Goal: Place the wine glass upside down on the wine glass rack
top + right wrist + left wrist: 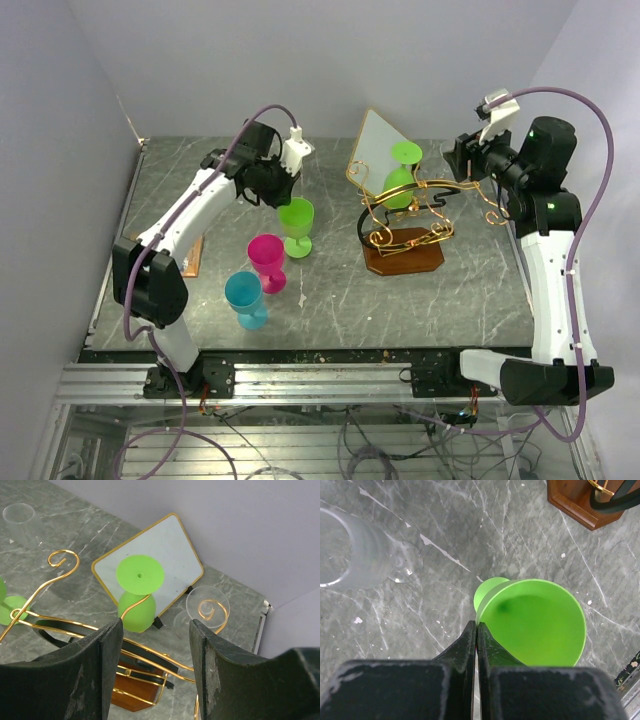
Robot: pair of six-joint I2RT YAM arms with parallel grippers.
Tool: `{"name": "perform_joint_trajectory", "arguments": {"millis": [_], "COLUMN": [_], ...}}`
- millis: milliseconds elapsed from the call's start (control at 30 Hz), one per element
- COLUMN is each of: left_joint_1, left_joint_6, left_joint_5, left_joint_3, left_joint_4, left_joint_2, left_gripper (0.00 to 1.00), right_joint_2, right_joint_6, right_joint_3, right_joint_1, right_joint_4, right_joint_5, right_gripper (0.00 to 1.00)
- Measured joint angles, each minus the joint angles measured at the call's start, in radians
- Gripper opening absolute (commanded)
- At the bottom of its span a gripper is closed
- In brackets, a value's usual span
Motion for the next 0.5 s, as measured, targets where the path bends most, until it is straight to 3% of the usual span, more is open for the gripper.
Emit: {"name": "perform_joint_trajectory", "arguments": {"millis": [333,500], "left_joint_1": [-0.001,-0.001], "left_joint_6": [0.010,-0.002], "left_joint_5": [0.002,0.006], "left_joint_3": [0.067,0.121], "left_joint_4": [-0.032,-0.036], "left_joint_2": [-0.001,-0.035], "left_gripper": [0.07,0.07], "right_joint_2": [-0.007,-0.010], "right_joint_6": [-0.002,-0.002], "right_joint_3": [0.000,-0.009], "right_joint_1": [-0.009,-0.011], "right_joint_4": [0.003,0.009], "right_joint_5": [-0.015,-0.094], "right_gripper": [0.56,0.63]}}
